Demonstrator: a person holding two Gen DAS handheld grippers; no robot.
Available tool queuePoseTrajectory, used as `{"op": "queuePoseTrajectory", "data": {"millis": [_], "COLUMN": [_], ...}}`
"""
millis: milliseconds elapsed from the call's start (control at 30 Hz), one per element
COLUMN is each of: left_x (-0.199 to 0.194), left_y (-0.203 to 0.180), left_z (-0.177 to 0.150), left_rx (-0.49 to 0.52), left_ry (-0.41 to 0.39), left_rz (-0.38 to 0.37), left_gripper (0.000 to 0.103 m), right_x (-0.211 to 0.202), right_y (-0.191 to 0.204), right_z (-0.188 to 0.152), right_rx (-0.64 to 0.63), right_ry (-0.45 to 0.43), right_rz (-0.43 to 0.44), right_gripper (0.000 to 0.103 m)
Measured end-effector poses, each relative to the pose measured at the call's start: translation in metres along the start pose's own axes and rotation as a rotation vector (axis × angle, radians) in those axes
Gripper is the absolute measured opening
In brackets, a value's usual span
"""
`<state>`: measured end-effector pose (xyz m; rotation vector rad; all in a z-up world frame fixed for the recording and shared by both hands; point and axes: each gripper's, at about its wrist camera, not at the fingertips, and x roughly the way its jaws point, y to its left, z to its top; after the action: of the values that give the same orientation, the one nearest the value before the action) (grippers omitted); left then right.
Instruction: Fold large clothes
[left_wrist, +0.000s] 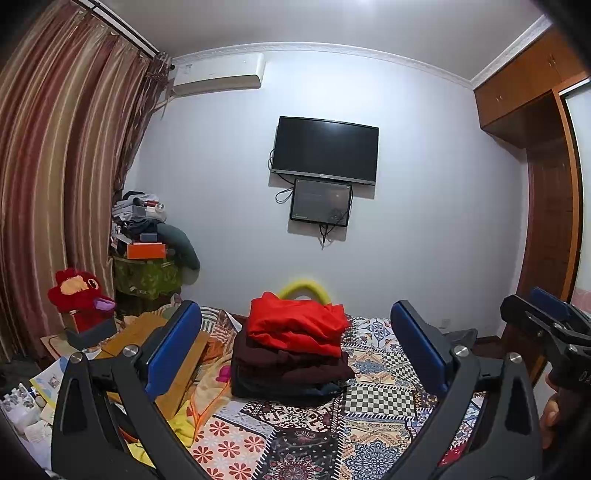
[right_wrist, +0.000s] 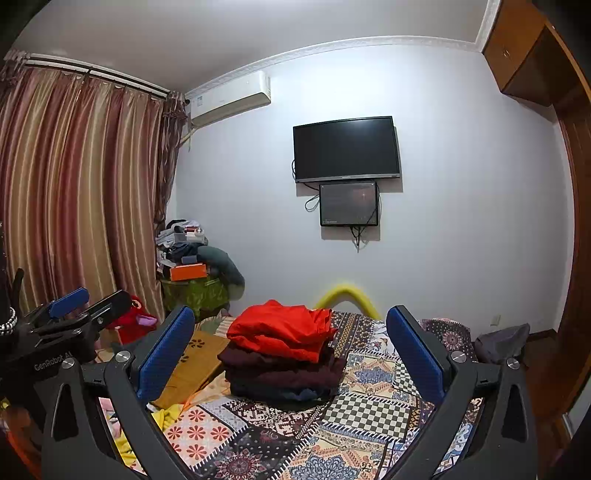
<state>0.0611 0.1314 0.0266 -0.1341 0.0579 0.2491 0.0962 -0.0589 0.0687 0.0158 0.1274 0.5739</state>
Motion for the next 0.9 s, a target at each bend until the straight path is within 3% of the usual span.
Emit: {"op": "queuePoseTrajectory", "data": {"millis": [900], "left_x": [0.0057], "left_y": [-0.0004], "left_z": [-0.0006], "left_rx": [-0.022], "left_ry": [0.035], "left_rz": [-0.06], "left_gripper": [0.103], "right_x": [0.0038], "right_y": [-0.0003], "right_z": [-0.0021], "right_rx": [0.022], "right_ry": [0.02], "right_rz": [-0.007], "right_gripper": [0.103]}}
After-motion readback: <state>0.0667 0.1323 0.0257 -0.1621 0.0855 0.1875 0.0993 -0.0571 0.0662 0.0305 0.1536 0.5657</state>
